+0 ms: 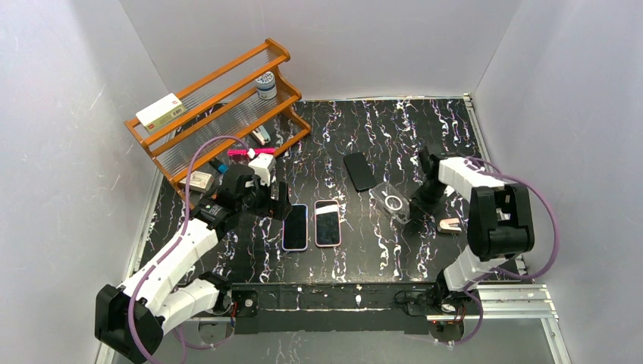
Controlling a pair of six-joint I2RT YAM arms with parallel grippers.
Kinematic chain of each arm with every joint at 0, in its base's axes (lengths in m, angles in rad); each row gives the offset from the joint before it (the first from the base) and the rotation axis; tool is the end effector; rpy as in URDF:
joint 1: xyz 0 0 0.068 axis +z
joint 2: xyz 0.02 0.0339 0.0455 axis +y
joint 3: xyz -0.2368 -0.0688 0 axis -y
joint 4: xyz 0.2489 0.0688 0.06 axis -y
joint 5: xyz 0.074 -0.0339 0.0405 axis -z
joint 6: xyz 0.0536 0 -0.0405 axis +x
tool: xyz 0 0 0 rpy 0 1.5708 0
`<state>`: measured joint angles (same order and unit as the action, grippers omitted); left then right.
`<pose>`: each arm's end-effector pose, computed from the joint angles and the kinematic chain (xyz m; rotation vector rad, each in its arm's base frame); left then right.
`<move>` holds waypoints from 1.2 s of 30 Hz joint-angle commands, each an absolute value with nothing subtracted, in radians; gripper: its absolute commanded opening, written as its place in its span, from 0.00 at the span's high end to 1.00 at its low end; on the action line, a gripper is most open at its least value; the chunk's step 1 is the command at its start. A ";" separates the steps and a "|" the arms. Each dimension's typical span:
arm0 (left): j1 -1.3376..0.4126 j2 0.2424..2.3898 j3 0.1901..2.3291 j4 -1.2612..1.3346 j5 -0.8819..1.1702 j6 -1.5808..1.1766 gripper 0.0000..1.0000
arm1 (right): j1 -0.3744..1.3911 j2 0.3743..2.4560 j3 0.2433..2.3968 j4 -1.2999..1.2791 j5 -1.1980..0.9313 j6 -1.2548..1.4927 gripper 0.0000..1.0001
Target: Put the phone into the phone case
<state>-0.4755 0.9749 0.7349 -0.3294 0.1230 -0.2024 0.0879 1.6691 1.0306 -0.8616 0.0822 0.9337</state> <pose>0.2195 -0.1204 0.2400 0.3697 2.1504 -0.5234 0.2871 0.0209 0.1219 1.2514 2.7697 -0.0565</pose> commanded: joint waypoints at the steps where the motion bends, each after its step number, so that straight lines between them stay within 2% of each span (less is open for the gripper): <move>1: -0.482 0.955 0.756 -0.335 0.131 -0.198 0.02 | 0.181 1.557 0.956 -0.902 0.093 1.167 0.99; 7: -0.482 0.959 0.758 -0.336 0.135 -0.198 0.02 | 0.281 1.489 0.915 -1.004 0.133 1.369 0.99; 20: -0.482 0.969 0.758 -0.334 0.134 -0.198 0.02 | 0.549 1.451 0.863 -0.936 0.023 1.586 0.97; 26: -0.482 0.968 0.755 -0.335 0.126 -0.198 0.02 | 0.610 1.447 0.874 -0.946 0.006 1.605 0.81; 32: -0.482 0.975 0.756 -0.335 0.122 -0.198 0.02 | 0.613 1.385 0.943 -0.958 0.105 1.466 0.49; 36: -0.482 0.986 0.764 -0.348 0.067 -0.202 0.02 | 0.613 1.332 0.984 -0.832 0.149 1.243 0.26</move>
